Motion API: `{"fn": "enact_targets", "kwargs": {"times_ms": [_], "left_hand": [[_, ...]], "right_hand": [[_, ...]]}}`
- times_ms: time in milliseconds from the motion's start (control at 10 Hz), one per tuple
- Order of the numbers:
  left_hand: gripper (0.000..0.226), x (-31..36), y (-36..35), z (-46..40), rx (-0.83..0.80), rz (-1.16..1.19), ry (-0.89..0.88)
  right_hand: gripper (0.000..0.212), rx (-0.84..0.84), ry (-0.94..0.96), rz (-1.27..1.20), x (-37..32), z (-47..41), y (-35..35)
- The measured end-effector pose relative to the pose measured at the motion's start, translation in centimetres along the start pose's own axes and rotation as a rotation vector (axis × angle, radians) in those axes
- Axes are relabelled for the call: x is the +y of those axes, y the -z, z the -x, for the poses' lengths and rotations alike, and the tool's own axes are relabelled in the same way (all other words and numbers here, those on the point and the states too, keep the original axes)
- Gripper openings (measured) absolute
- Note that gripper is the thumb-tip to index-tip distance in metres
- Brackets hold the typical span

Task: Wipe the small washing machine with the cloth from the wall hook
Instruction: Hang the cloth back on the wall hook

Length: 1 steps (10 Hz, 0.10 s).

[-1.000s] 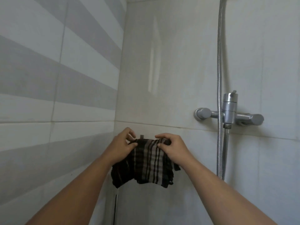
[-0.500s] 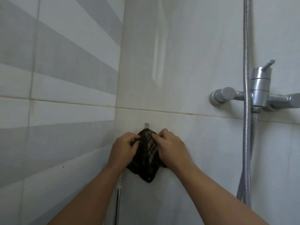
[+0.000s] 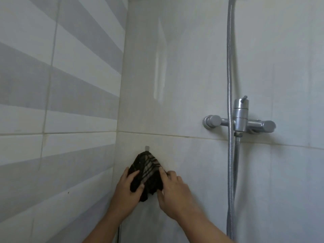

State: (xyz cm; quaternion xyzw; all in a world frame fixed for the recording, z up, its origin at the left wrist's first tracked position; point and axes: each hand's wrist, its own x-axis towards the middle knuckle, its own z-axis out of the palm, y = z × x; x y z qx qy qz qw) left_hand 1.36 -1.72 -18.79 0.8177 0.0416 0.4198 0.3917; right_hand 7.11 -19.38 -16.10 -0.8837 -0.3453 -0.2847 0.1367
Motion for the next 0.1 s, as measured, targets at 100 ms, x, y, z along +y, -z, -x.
{"fn": "enact_targets", "kwargs": {"times_ms": [100], "left_hand": [[0.058,0.94,0.21,1.84,0.05,0.028,0.007]], "right_hand": [[0.073,0.04,-0.019,-0.11,-0.16,2.26,1.77]]}}
